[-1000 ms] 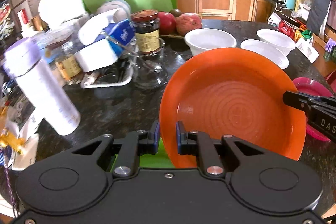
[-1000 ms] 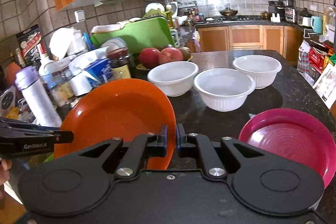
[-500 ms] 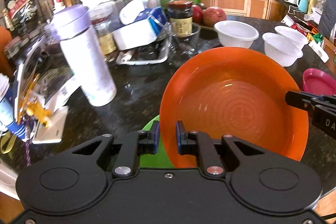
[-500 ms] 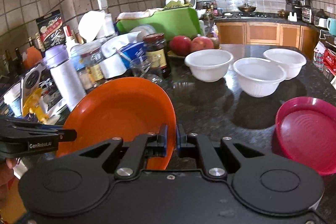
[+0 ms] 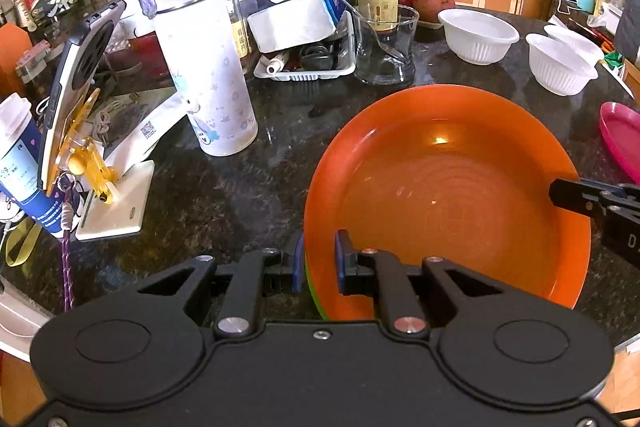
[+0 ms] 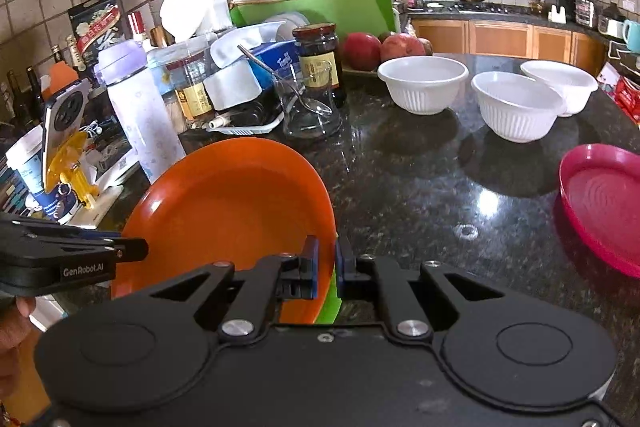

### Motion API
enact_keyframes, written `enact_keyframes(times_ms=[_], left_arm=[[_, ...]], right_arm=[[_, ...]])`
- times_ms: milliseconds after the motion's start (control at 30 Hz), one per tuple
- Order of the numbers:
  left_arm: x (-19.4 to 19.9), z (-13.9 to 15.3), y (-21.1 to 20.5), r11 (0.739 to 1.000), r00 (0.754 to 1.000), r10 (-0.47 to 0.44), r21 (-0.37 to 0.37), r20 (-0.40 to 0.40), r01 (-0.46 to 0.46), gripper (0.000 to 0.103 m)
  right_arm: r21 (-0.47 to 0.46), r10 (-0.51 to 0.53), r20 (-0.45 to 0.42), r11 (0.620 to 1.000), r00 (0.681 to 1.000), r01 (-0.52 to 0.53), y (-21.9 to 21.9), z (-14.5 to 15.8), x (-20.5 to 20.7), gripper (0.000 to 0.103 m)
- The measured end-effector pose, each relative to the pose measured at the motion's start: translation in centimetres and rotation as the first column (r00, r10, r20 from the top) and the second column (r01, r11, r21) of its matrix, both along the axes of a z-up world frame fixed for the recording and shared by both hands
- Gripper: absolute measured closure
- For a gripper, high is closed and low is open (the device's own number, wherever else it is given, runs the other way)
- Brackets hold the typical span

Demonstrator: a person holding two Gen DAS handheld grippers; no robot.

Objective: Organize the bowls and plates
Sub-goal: 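Lift the orange plate and lower it onto the green plate, open left gripper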

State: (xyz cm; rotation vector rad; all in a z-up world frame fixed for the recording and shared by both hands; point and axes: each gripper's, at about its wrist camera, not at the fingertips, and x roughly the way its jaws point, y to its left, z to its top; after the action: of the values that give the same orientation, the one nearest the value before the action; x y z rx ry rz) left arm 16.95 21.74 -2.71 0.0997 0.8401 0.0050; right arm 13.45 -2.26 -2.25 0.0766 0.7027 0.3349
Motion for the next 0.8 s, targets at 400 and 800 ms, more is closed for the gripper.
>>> enact_keyframes(times_ms=[400, 800], left_arm=[[1.2, -1.2, 1.1, 0.998, 0.998, -0.066, -0.011, -0.023, 0.065, 0.083], [1.5, -1.3, 1.3, 0.993, 0.993, -0.118, -0.009, 0.006, 0.118, 0.060]], right_arm=[[-0.022, -0.075, -0.036, 0.997, 0.997, 0.074, 1.3, -1.4, 0.2, 0.092], [-0.030, -0.111, -0.010, 0.993, 0.994, 0.111, 2.1, -1.6, 0.7, 0.075]])
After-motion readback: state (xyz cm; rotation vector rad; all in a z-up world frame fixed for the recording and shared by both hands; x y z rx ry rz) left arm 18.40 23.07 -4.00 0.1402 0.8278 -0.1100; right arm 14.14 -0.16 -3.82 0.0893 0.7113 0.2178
